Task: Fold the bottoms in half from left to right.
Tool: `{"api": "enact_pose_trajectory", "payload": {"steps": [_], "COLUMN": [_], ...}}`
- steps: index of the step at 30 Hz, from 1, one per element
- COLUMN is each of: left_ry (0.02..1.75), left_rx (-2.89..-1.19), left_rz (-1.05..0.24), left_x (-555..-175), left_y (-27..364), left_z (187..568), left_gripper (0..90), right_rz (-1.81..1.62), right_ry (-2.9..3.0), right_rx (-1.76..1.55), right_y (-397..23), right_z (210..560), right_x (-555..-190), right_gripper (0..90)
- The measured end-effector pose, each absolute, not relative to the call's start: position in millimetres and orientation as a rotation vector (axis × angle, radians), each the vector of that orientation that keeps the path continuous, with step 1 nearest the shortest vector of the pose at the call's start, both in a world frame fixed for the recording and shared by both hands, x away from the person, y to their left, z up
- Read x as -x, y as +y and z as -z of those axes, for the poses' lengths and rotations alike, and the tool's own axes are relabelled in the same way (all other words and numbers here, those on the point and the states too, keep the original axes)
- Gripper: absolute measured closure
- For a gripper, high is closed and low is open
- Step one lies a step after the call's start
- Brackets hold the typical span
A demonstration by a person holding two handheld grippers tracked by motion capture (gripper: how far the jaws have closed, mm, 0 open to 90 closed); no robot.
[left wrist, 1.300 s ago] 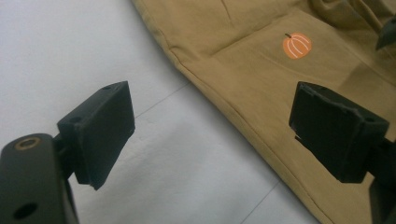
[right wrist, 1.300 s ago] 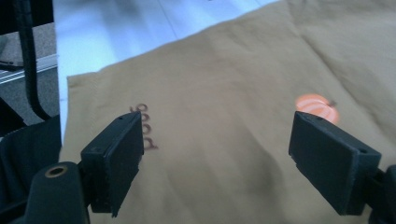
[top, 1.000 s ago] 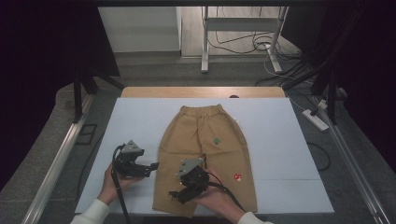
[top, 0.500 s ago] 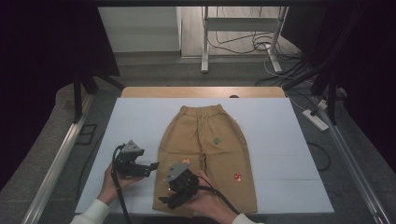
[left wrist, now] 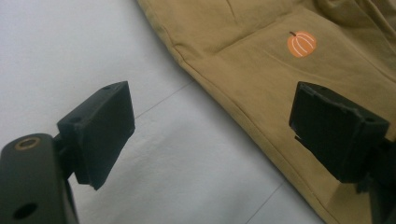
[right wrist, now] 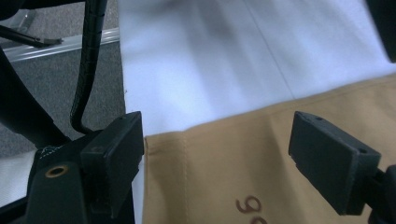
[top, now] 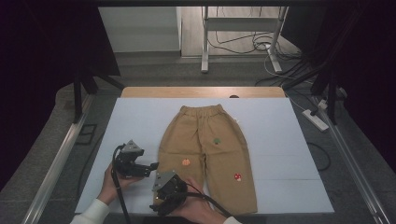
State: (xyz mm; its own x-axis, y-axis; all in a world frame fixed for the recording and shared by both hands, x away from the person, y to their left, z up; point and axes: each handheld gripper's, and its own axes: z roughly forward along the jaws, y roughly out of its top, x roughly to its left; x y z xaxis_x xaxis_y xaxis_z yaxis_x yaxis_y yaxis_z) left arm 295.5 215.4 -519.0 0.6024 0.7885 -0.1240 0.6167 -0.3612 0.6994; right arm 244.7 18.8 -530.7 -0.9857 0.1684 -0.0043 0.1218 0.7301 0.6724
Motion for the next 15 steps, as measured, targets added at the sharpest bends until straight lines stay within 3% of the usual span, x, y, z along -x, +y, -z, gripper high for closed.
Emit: {"api": "enact_pose_trajectory", "payload": {"steps": [9,12,15], "left_ry": [1.111,1.114,1.119], "left_rx": [-2.096,-2.092,-2.085], "left_rz": [-0.302,-0.304,-0.305], "left_x": [-295.9,-295.5,-295.3], "left_y": [217.2,218.0,218.4], "left_z": [519.4,519.3,519.4], "left_gripper": [13.8,13.8,13.8], "right_rz": [-1.012,-1.013,-1.015], "right_ry": [2.877,2.876,2.862], "right_rx": [-0.198,-0.224,-0.258], "right_y": [28.0,25.0,18.6], "right_z": [539.5,537.3,534.3], "right_x": [-240.2,-241.6,-246.4], "right_gripper": [19.9,30.0,50.9]}}
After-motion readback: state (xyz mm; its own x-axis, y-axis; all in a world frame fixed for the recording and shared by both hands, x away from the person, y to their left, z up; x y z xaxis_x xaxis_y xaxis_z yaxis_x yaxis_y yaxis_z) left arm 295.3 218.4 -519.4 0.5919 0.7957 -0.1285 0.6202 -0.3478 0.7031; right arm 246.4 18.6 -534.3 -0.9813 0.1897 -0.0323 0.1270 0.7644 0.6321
